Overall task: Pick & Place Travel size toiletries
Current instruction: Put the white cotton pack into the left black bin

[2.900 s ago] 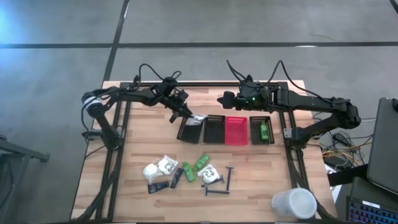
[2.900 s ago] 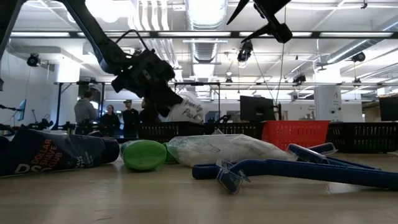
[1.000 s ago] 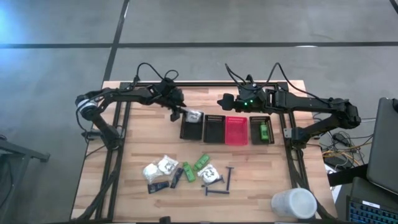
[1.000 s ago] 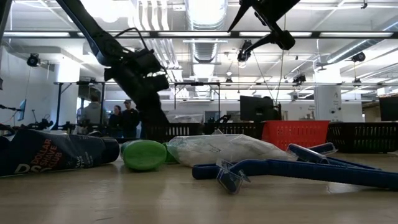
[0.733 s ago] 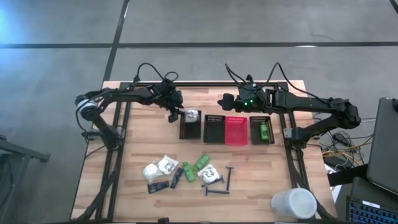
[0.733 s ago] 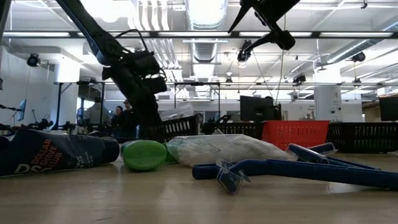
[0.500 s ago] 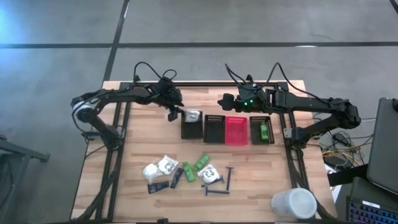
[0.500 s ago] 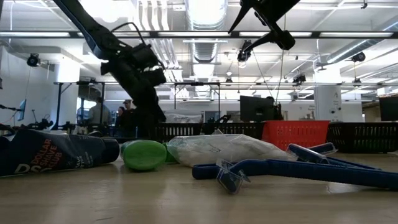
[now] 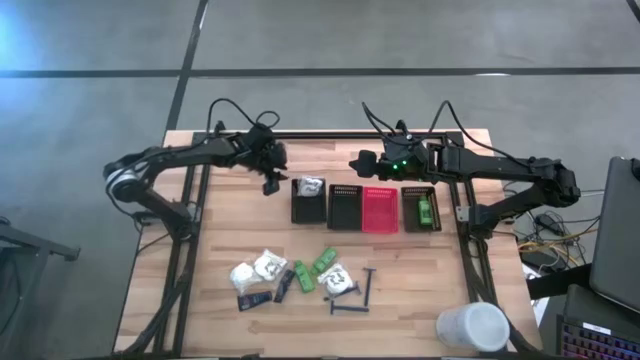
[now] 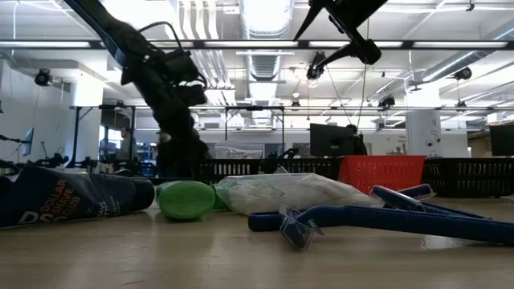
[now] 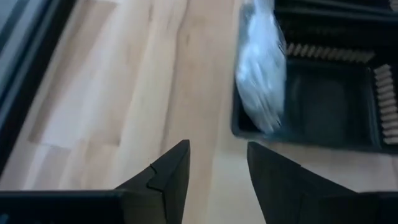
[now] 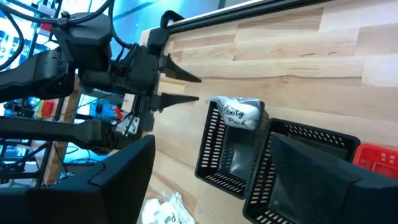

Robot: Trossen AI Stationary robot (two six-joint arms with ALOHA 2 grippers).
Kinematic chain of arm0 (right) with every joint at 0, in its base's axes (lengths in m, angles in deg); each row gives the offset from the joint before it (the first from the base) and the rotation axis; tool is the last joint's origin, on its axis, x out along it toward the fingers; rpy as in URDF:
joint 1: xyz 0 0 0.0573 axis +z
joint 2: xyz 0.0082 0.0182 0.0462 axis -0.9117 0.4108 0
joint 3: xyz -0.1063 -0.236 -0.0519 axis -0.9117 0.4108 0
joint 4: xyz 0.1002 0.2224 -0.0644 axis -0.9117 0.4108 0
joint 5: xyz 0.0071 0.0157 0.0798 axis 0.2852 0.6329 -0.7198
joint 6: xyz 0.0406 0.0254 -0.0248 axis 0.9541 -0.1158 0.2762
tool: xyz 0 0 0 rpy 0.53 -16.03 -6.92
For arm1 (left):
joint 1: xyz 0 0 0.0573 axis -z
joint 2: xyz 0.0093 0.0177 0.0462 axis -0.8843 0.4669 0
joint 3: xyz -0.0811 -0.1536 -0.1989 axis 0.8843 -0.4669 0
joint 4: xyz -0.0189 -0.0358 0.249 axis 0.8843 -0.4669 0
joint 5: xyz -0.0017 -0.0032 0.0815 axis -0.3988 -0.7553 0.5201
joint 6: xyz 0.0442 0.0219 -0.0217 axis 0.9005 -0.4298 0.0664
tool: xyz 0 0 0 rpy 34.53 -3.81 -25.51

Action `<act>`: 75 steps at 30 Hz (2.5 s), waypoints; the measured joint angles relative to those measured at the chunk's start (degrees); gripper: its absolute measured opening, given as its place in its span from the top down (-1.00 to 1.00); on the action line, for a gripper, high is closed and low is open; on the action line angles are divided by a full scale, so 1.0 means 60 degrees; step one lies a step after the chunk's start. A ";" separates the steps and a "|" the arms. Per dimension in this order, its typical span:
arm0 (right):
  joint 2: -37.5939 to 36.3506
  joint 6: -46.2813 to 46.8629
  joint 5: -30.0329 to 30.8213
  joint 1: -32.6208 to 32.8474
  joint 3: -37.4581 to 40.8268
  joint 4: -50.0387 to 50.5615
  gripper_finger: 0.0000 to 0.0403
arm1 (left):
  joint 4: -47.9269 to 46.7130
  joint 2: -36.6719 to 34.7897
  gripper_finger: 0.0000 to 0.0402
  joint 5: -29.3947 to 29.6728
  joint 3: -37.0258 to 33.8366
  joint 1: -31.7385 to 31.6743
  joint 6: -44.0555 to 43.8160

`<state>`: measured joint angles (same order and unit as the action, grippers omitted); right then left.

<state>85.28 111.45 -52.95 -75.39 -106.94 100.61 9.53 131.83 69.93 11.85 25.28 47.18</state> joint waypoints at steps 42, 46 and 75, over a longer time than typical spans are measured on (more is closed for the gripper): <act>-0.0004 0.1975 -0.0237 0.1920 0.2342 -0.1311 -0.58 | -0.3944 -0.2259 0.18 -0.0874 -0.2029 0.5438 -0.7921; -0.0004 0.1774 -0.0239 0.1920 0.2350 -0.1315 -0.63 | -0.4738 -0.1755 0.18 -0.1205 -0.2033 0.5617 -0.8377; 0.0004 0.1373 -0.0008 0.1920 0.2357 -0.1290 -0.56 | -0.1673 -0.0969 0.18 -0.2911 -0.3439 0.6170 -1.0601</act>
<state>85.30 119.69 -52.99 -63.87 -92.80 92.87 -0.51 126.01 52.46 -8.78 62.30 -16.43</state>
